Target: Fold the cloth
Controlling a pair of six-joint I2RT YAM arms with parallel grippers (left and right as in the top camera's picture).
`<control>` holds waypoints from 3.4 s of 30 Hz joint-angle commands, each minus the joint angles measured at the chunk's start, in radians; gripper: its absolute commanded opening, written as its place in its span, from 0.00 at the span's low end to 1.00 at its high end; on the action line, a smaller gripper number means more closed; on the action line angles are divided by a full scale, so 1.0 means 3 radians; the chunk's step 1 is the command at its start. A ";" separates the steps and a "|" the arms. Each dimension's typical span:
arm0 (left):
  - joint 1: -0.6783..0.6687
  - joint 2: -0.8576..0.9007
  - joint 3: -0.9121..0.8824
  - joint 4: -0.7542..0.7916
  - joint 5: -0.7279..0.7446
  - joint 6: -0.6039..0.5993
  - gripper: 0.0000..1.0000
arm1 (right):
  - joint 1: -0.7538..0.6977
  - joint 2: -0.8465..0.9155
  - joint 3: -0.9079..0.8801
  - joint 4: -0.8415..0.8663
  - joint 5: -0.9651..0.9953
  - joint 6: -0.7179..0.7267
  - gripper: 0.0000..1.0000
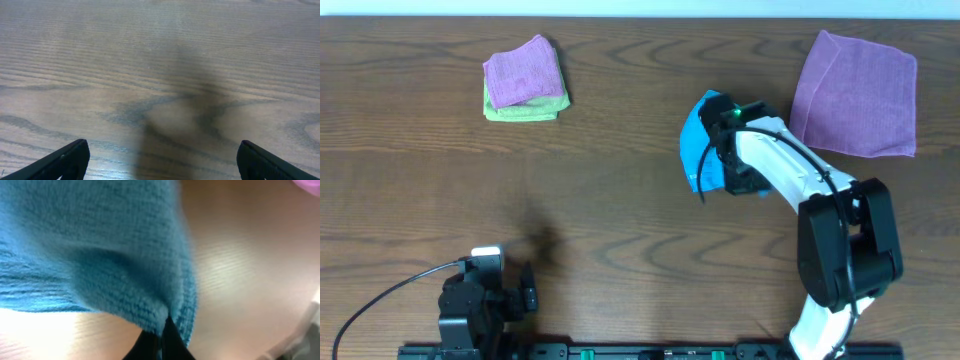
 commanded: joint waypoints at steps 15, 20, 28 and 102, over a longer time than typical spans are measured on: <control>0.0020 -0.0020 -0.0120 -0.0070 0.0022 0.0025 0.95 | -0.0225 -0.0064 0.0009 -0.1094 0.1129 0.2347 0.99; 0.0020 -0.0020 -0.0120 -0.0069 0.0022 0.0025 0.95 | -0.0198 -0.0064 0.0009 -0.0876 0.0509 0.1597 0.99; 0.0020 -0.0020 -0.0120 -0.0069 0.0022 0.0025 0.95 | 0.0038 -0.0061 0.0009 0.0128 -0.1485 -0.1071 0.99; 0.0020 -0.0020 -0.0120 -0.0069 0.0022 0.0025 0.95 | 0.0927 -0.0009 0.1645 0.0277 -0.1521 -0.1598 0.99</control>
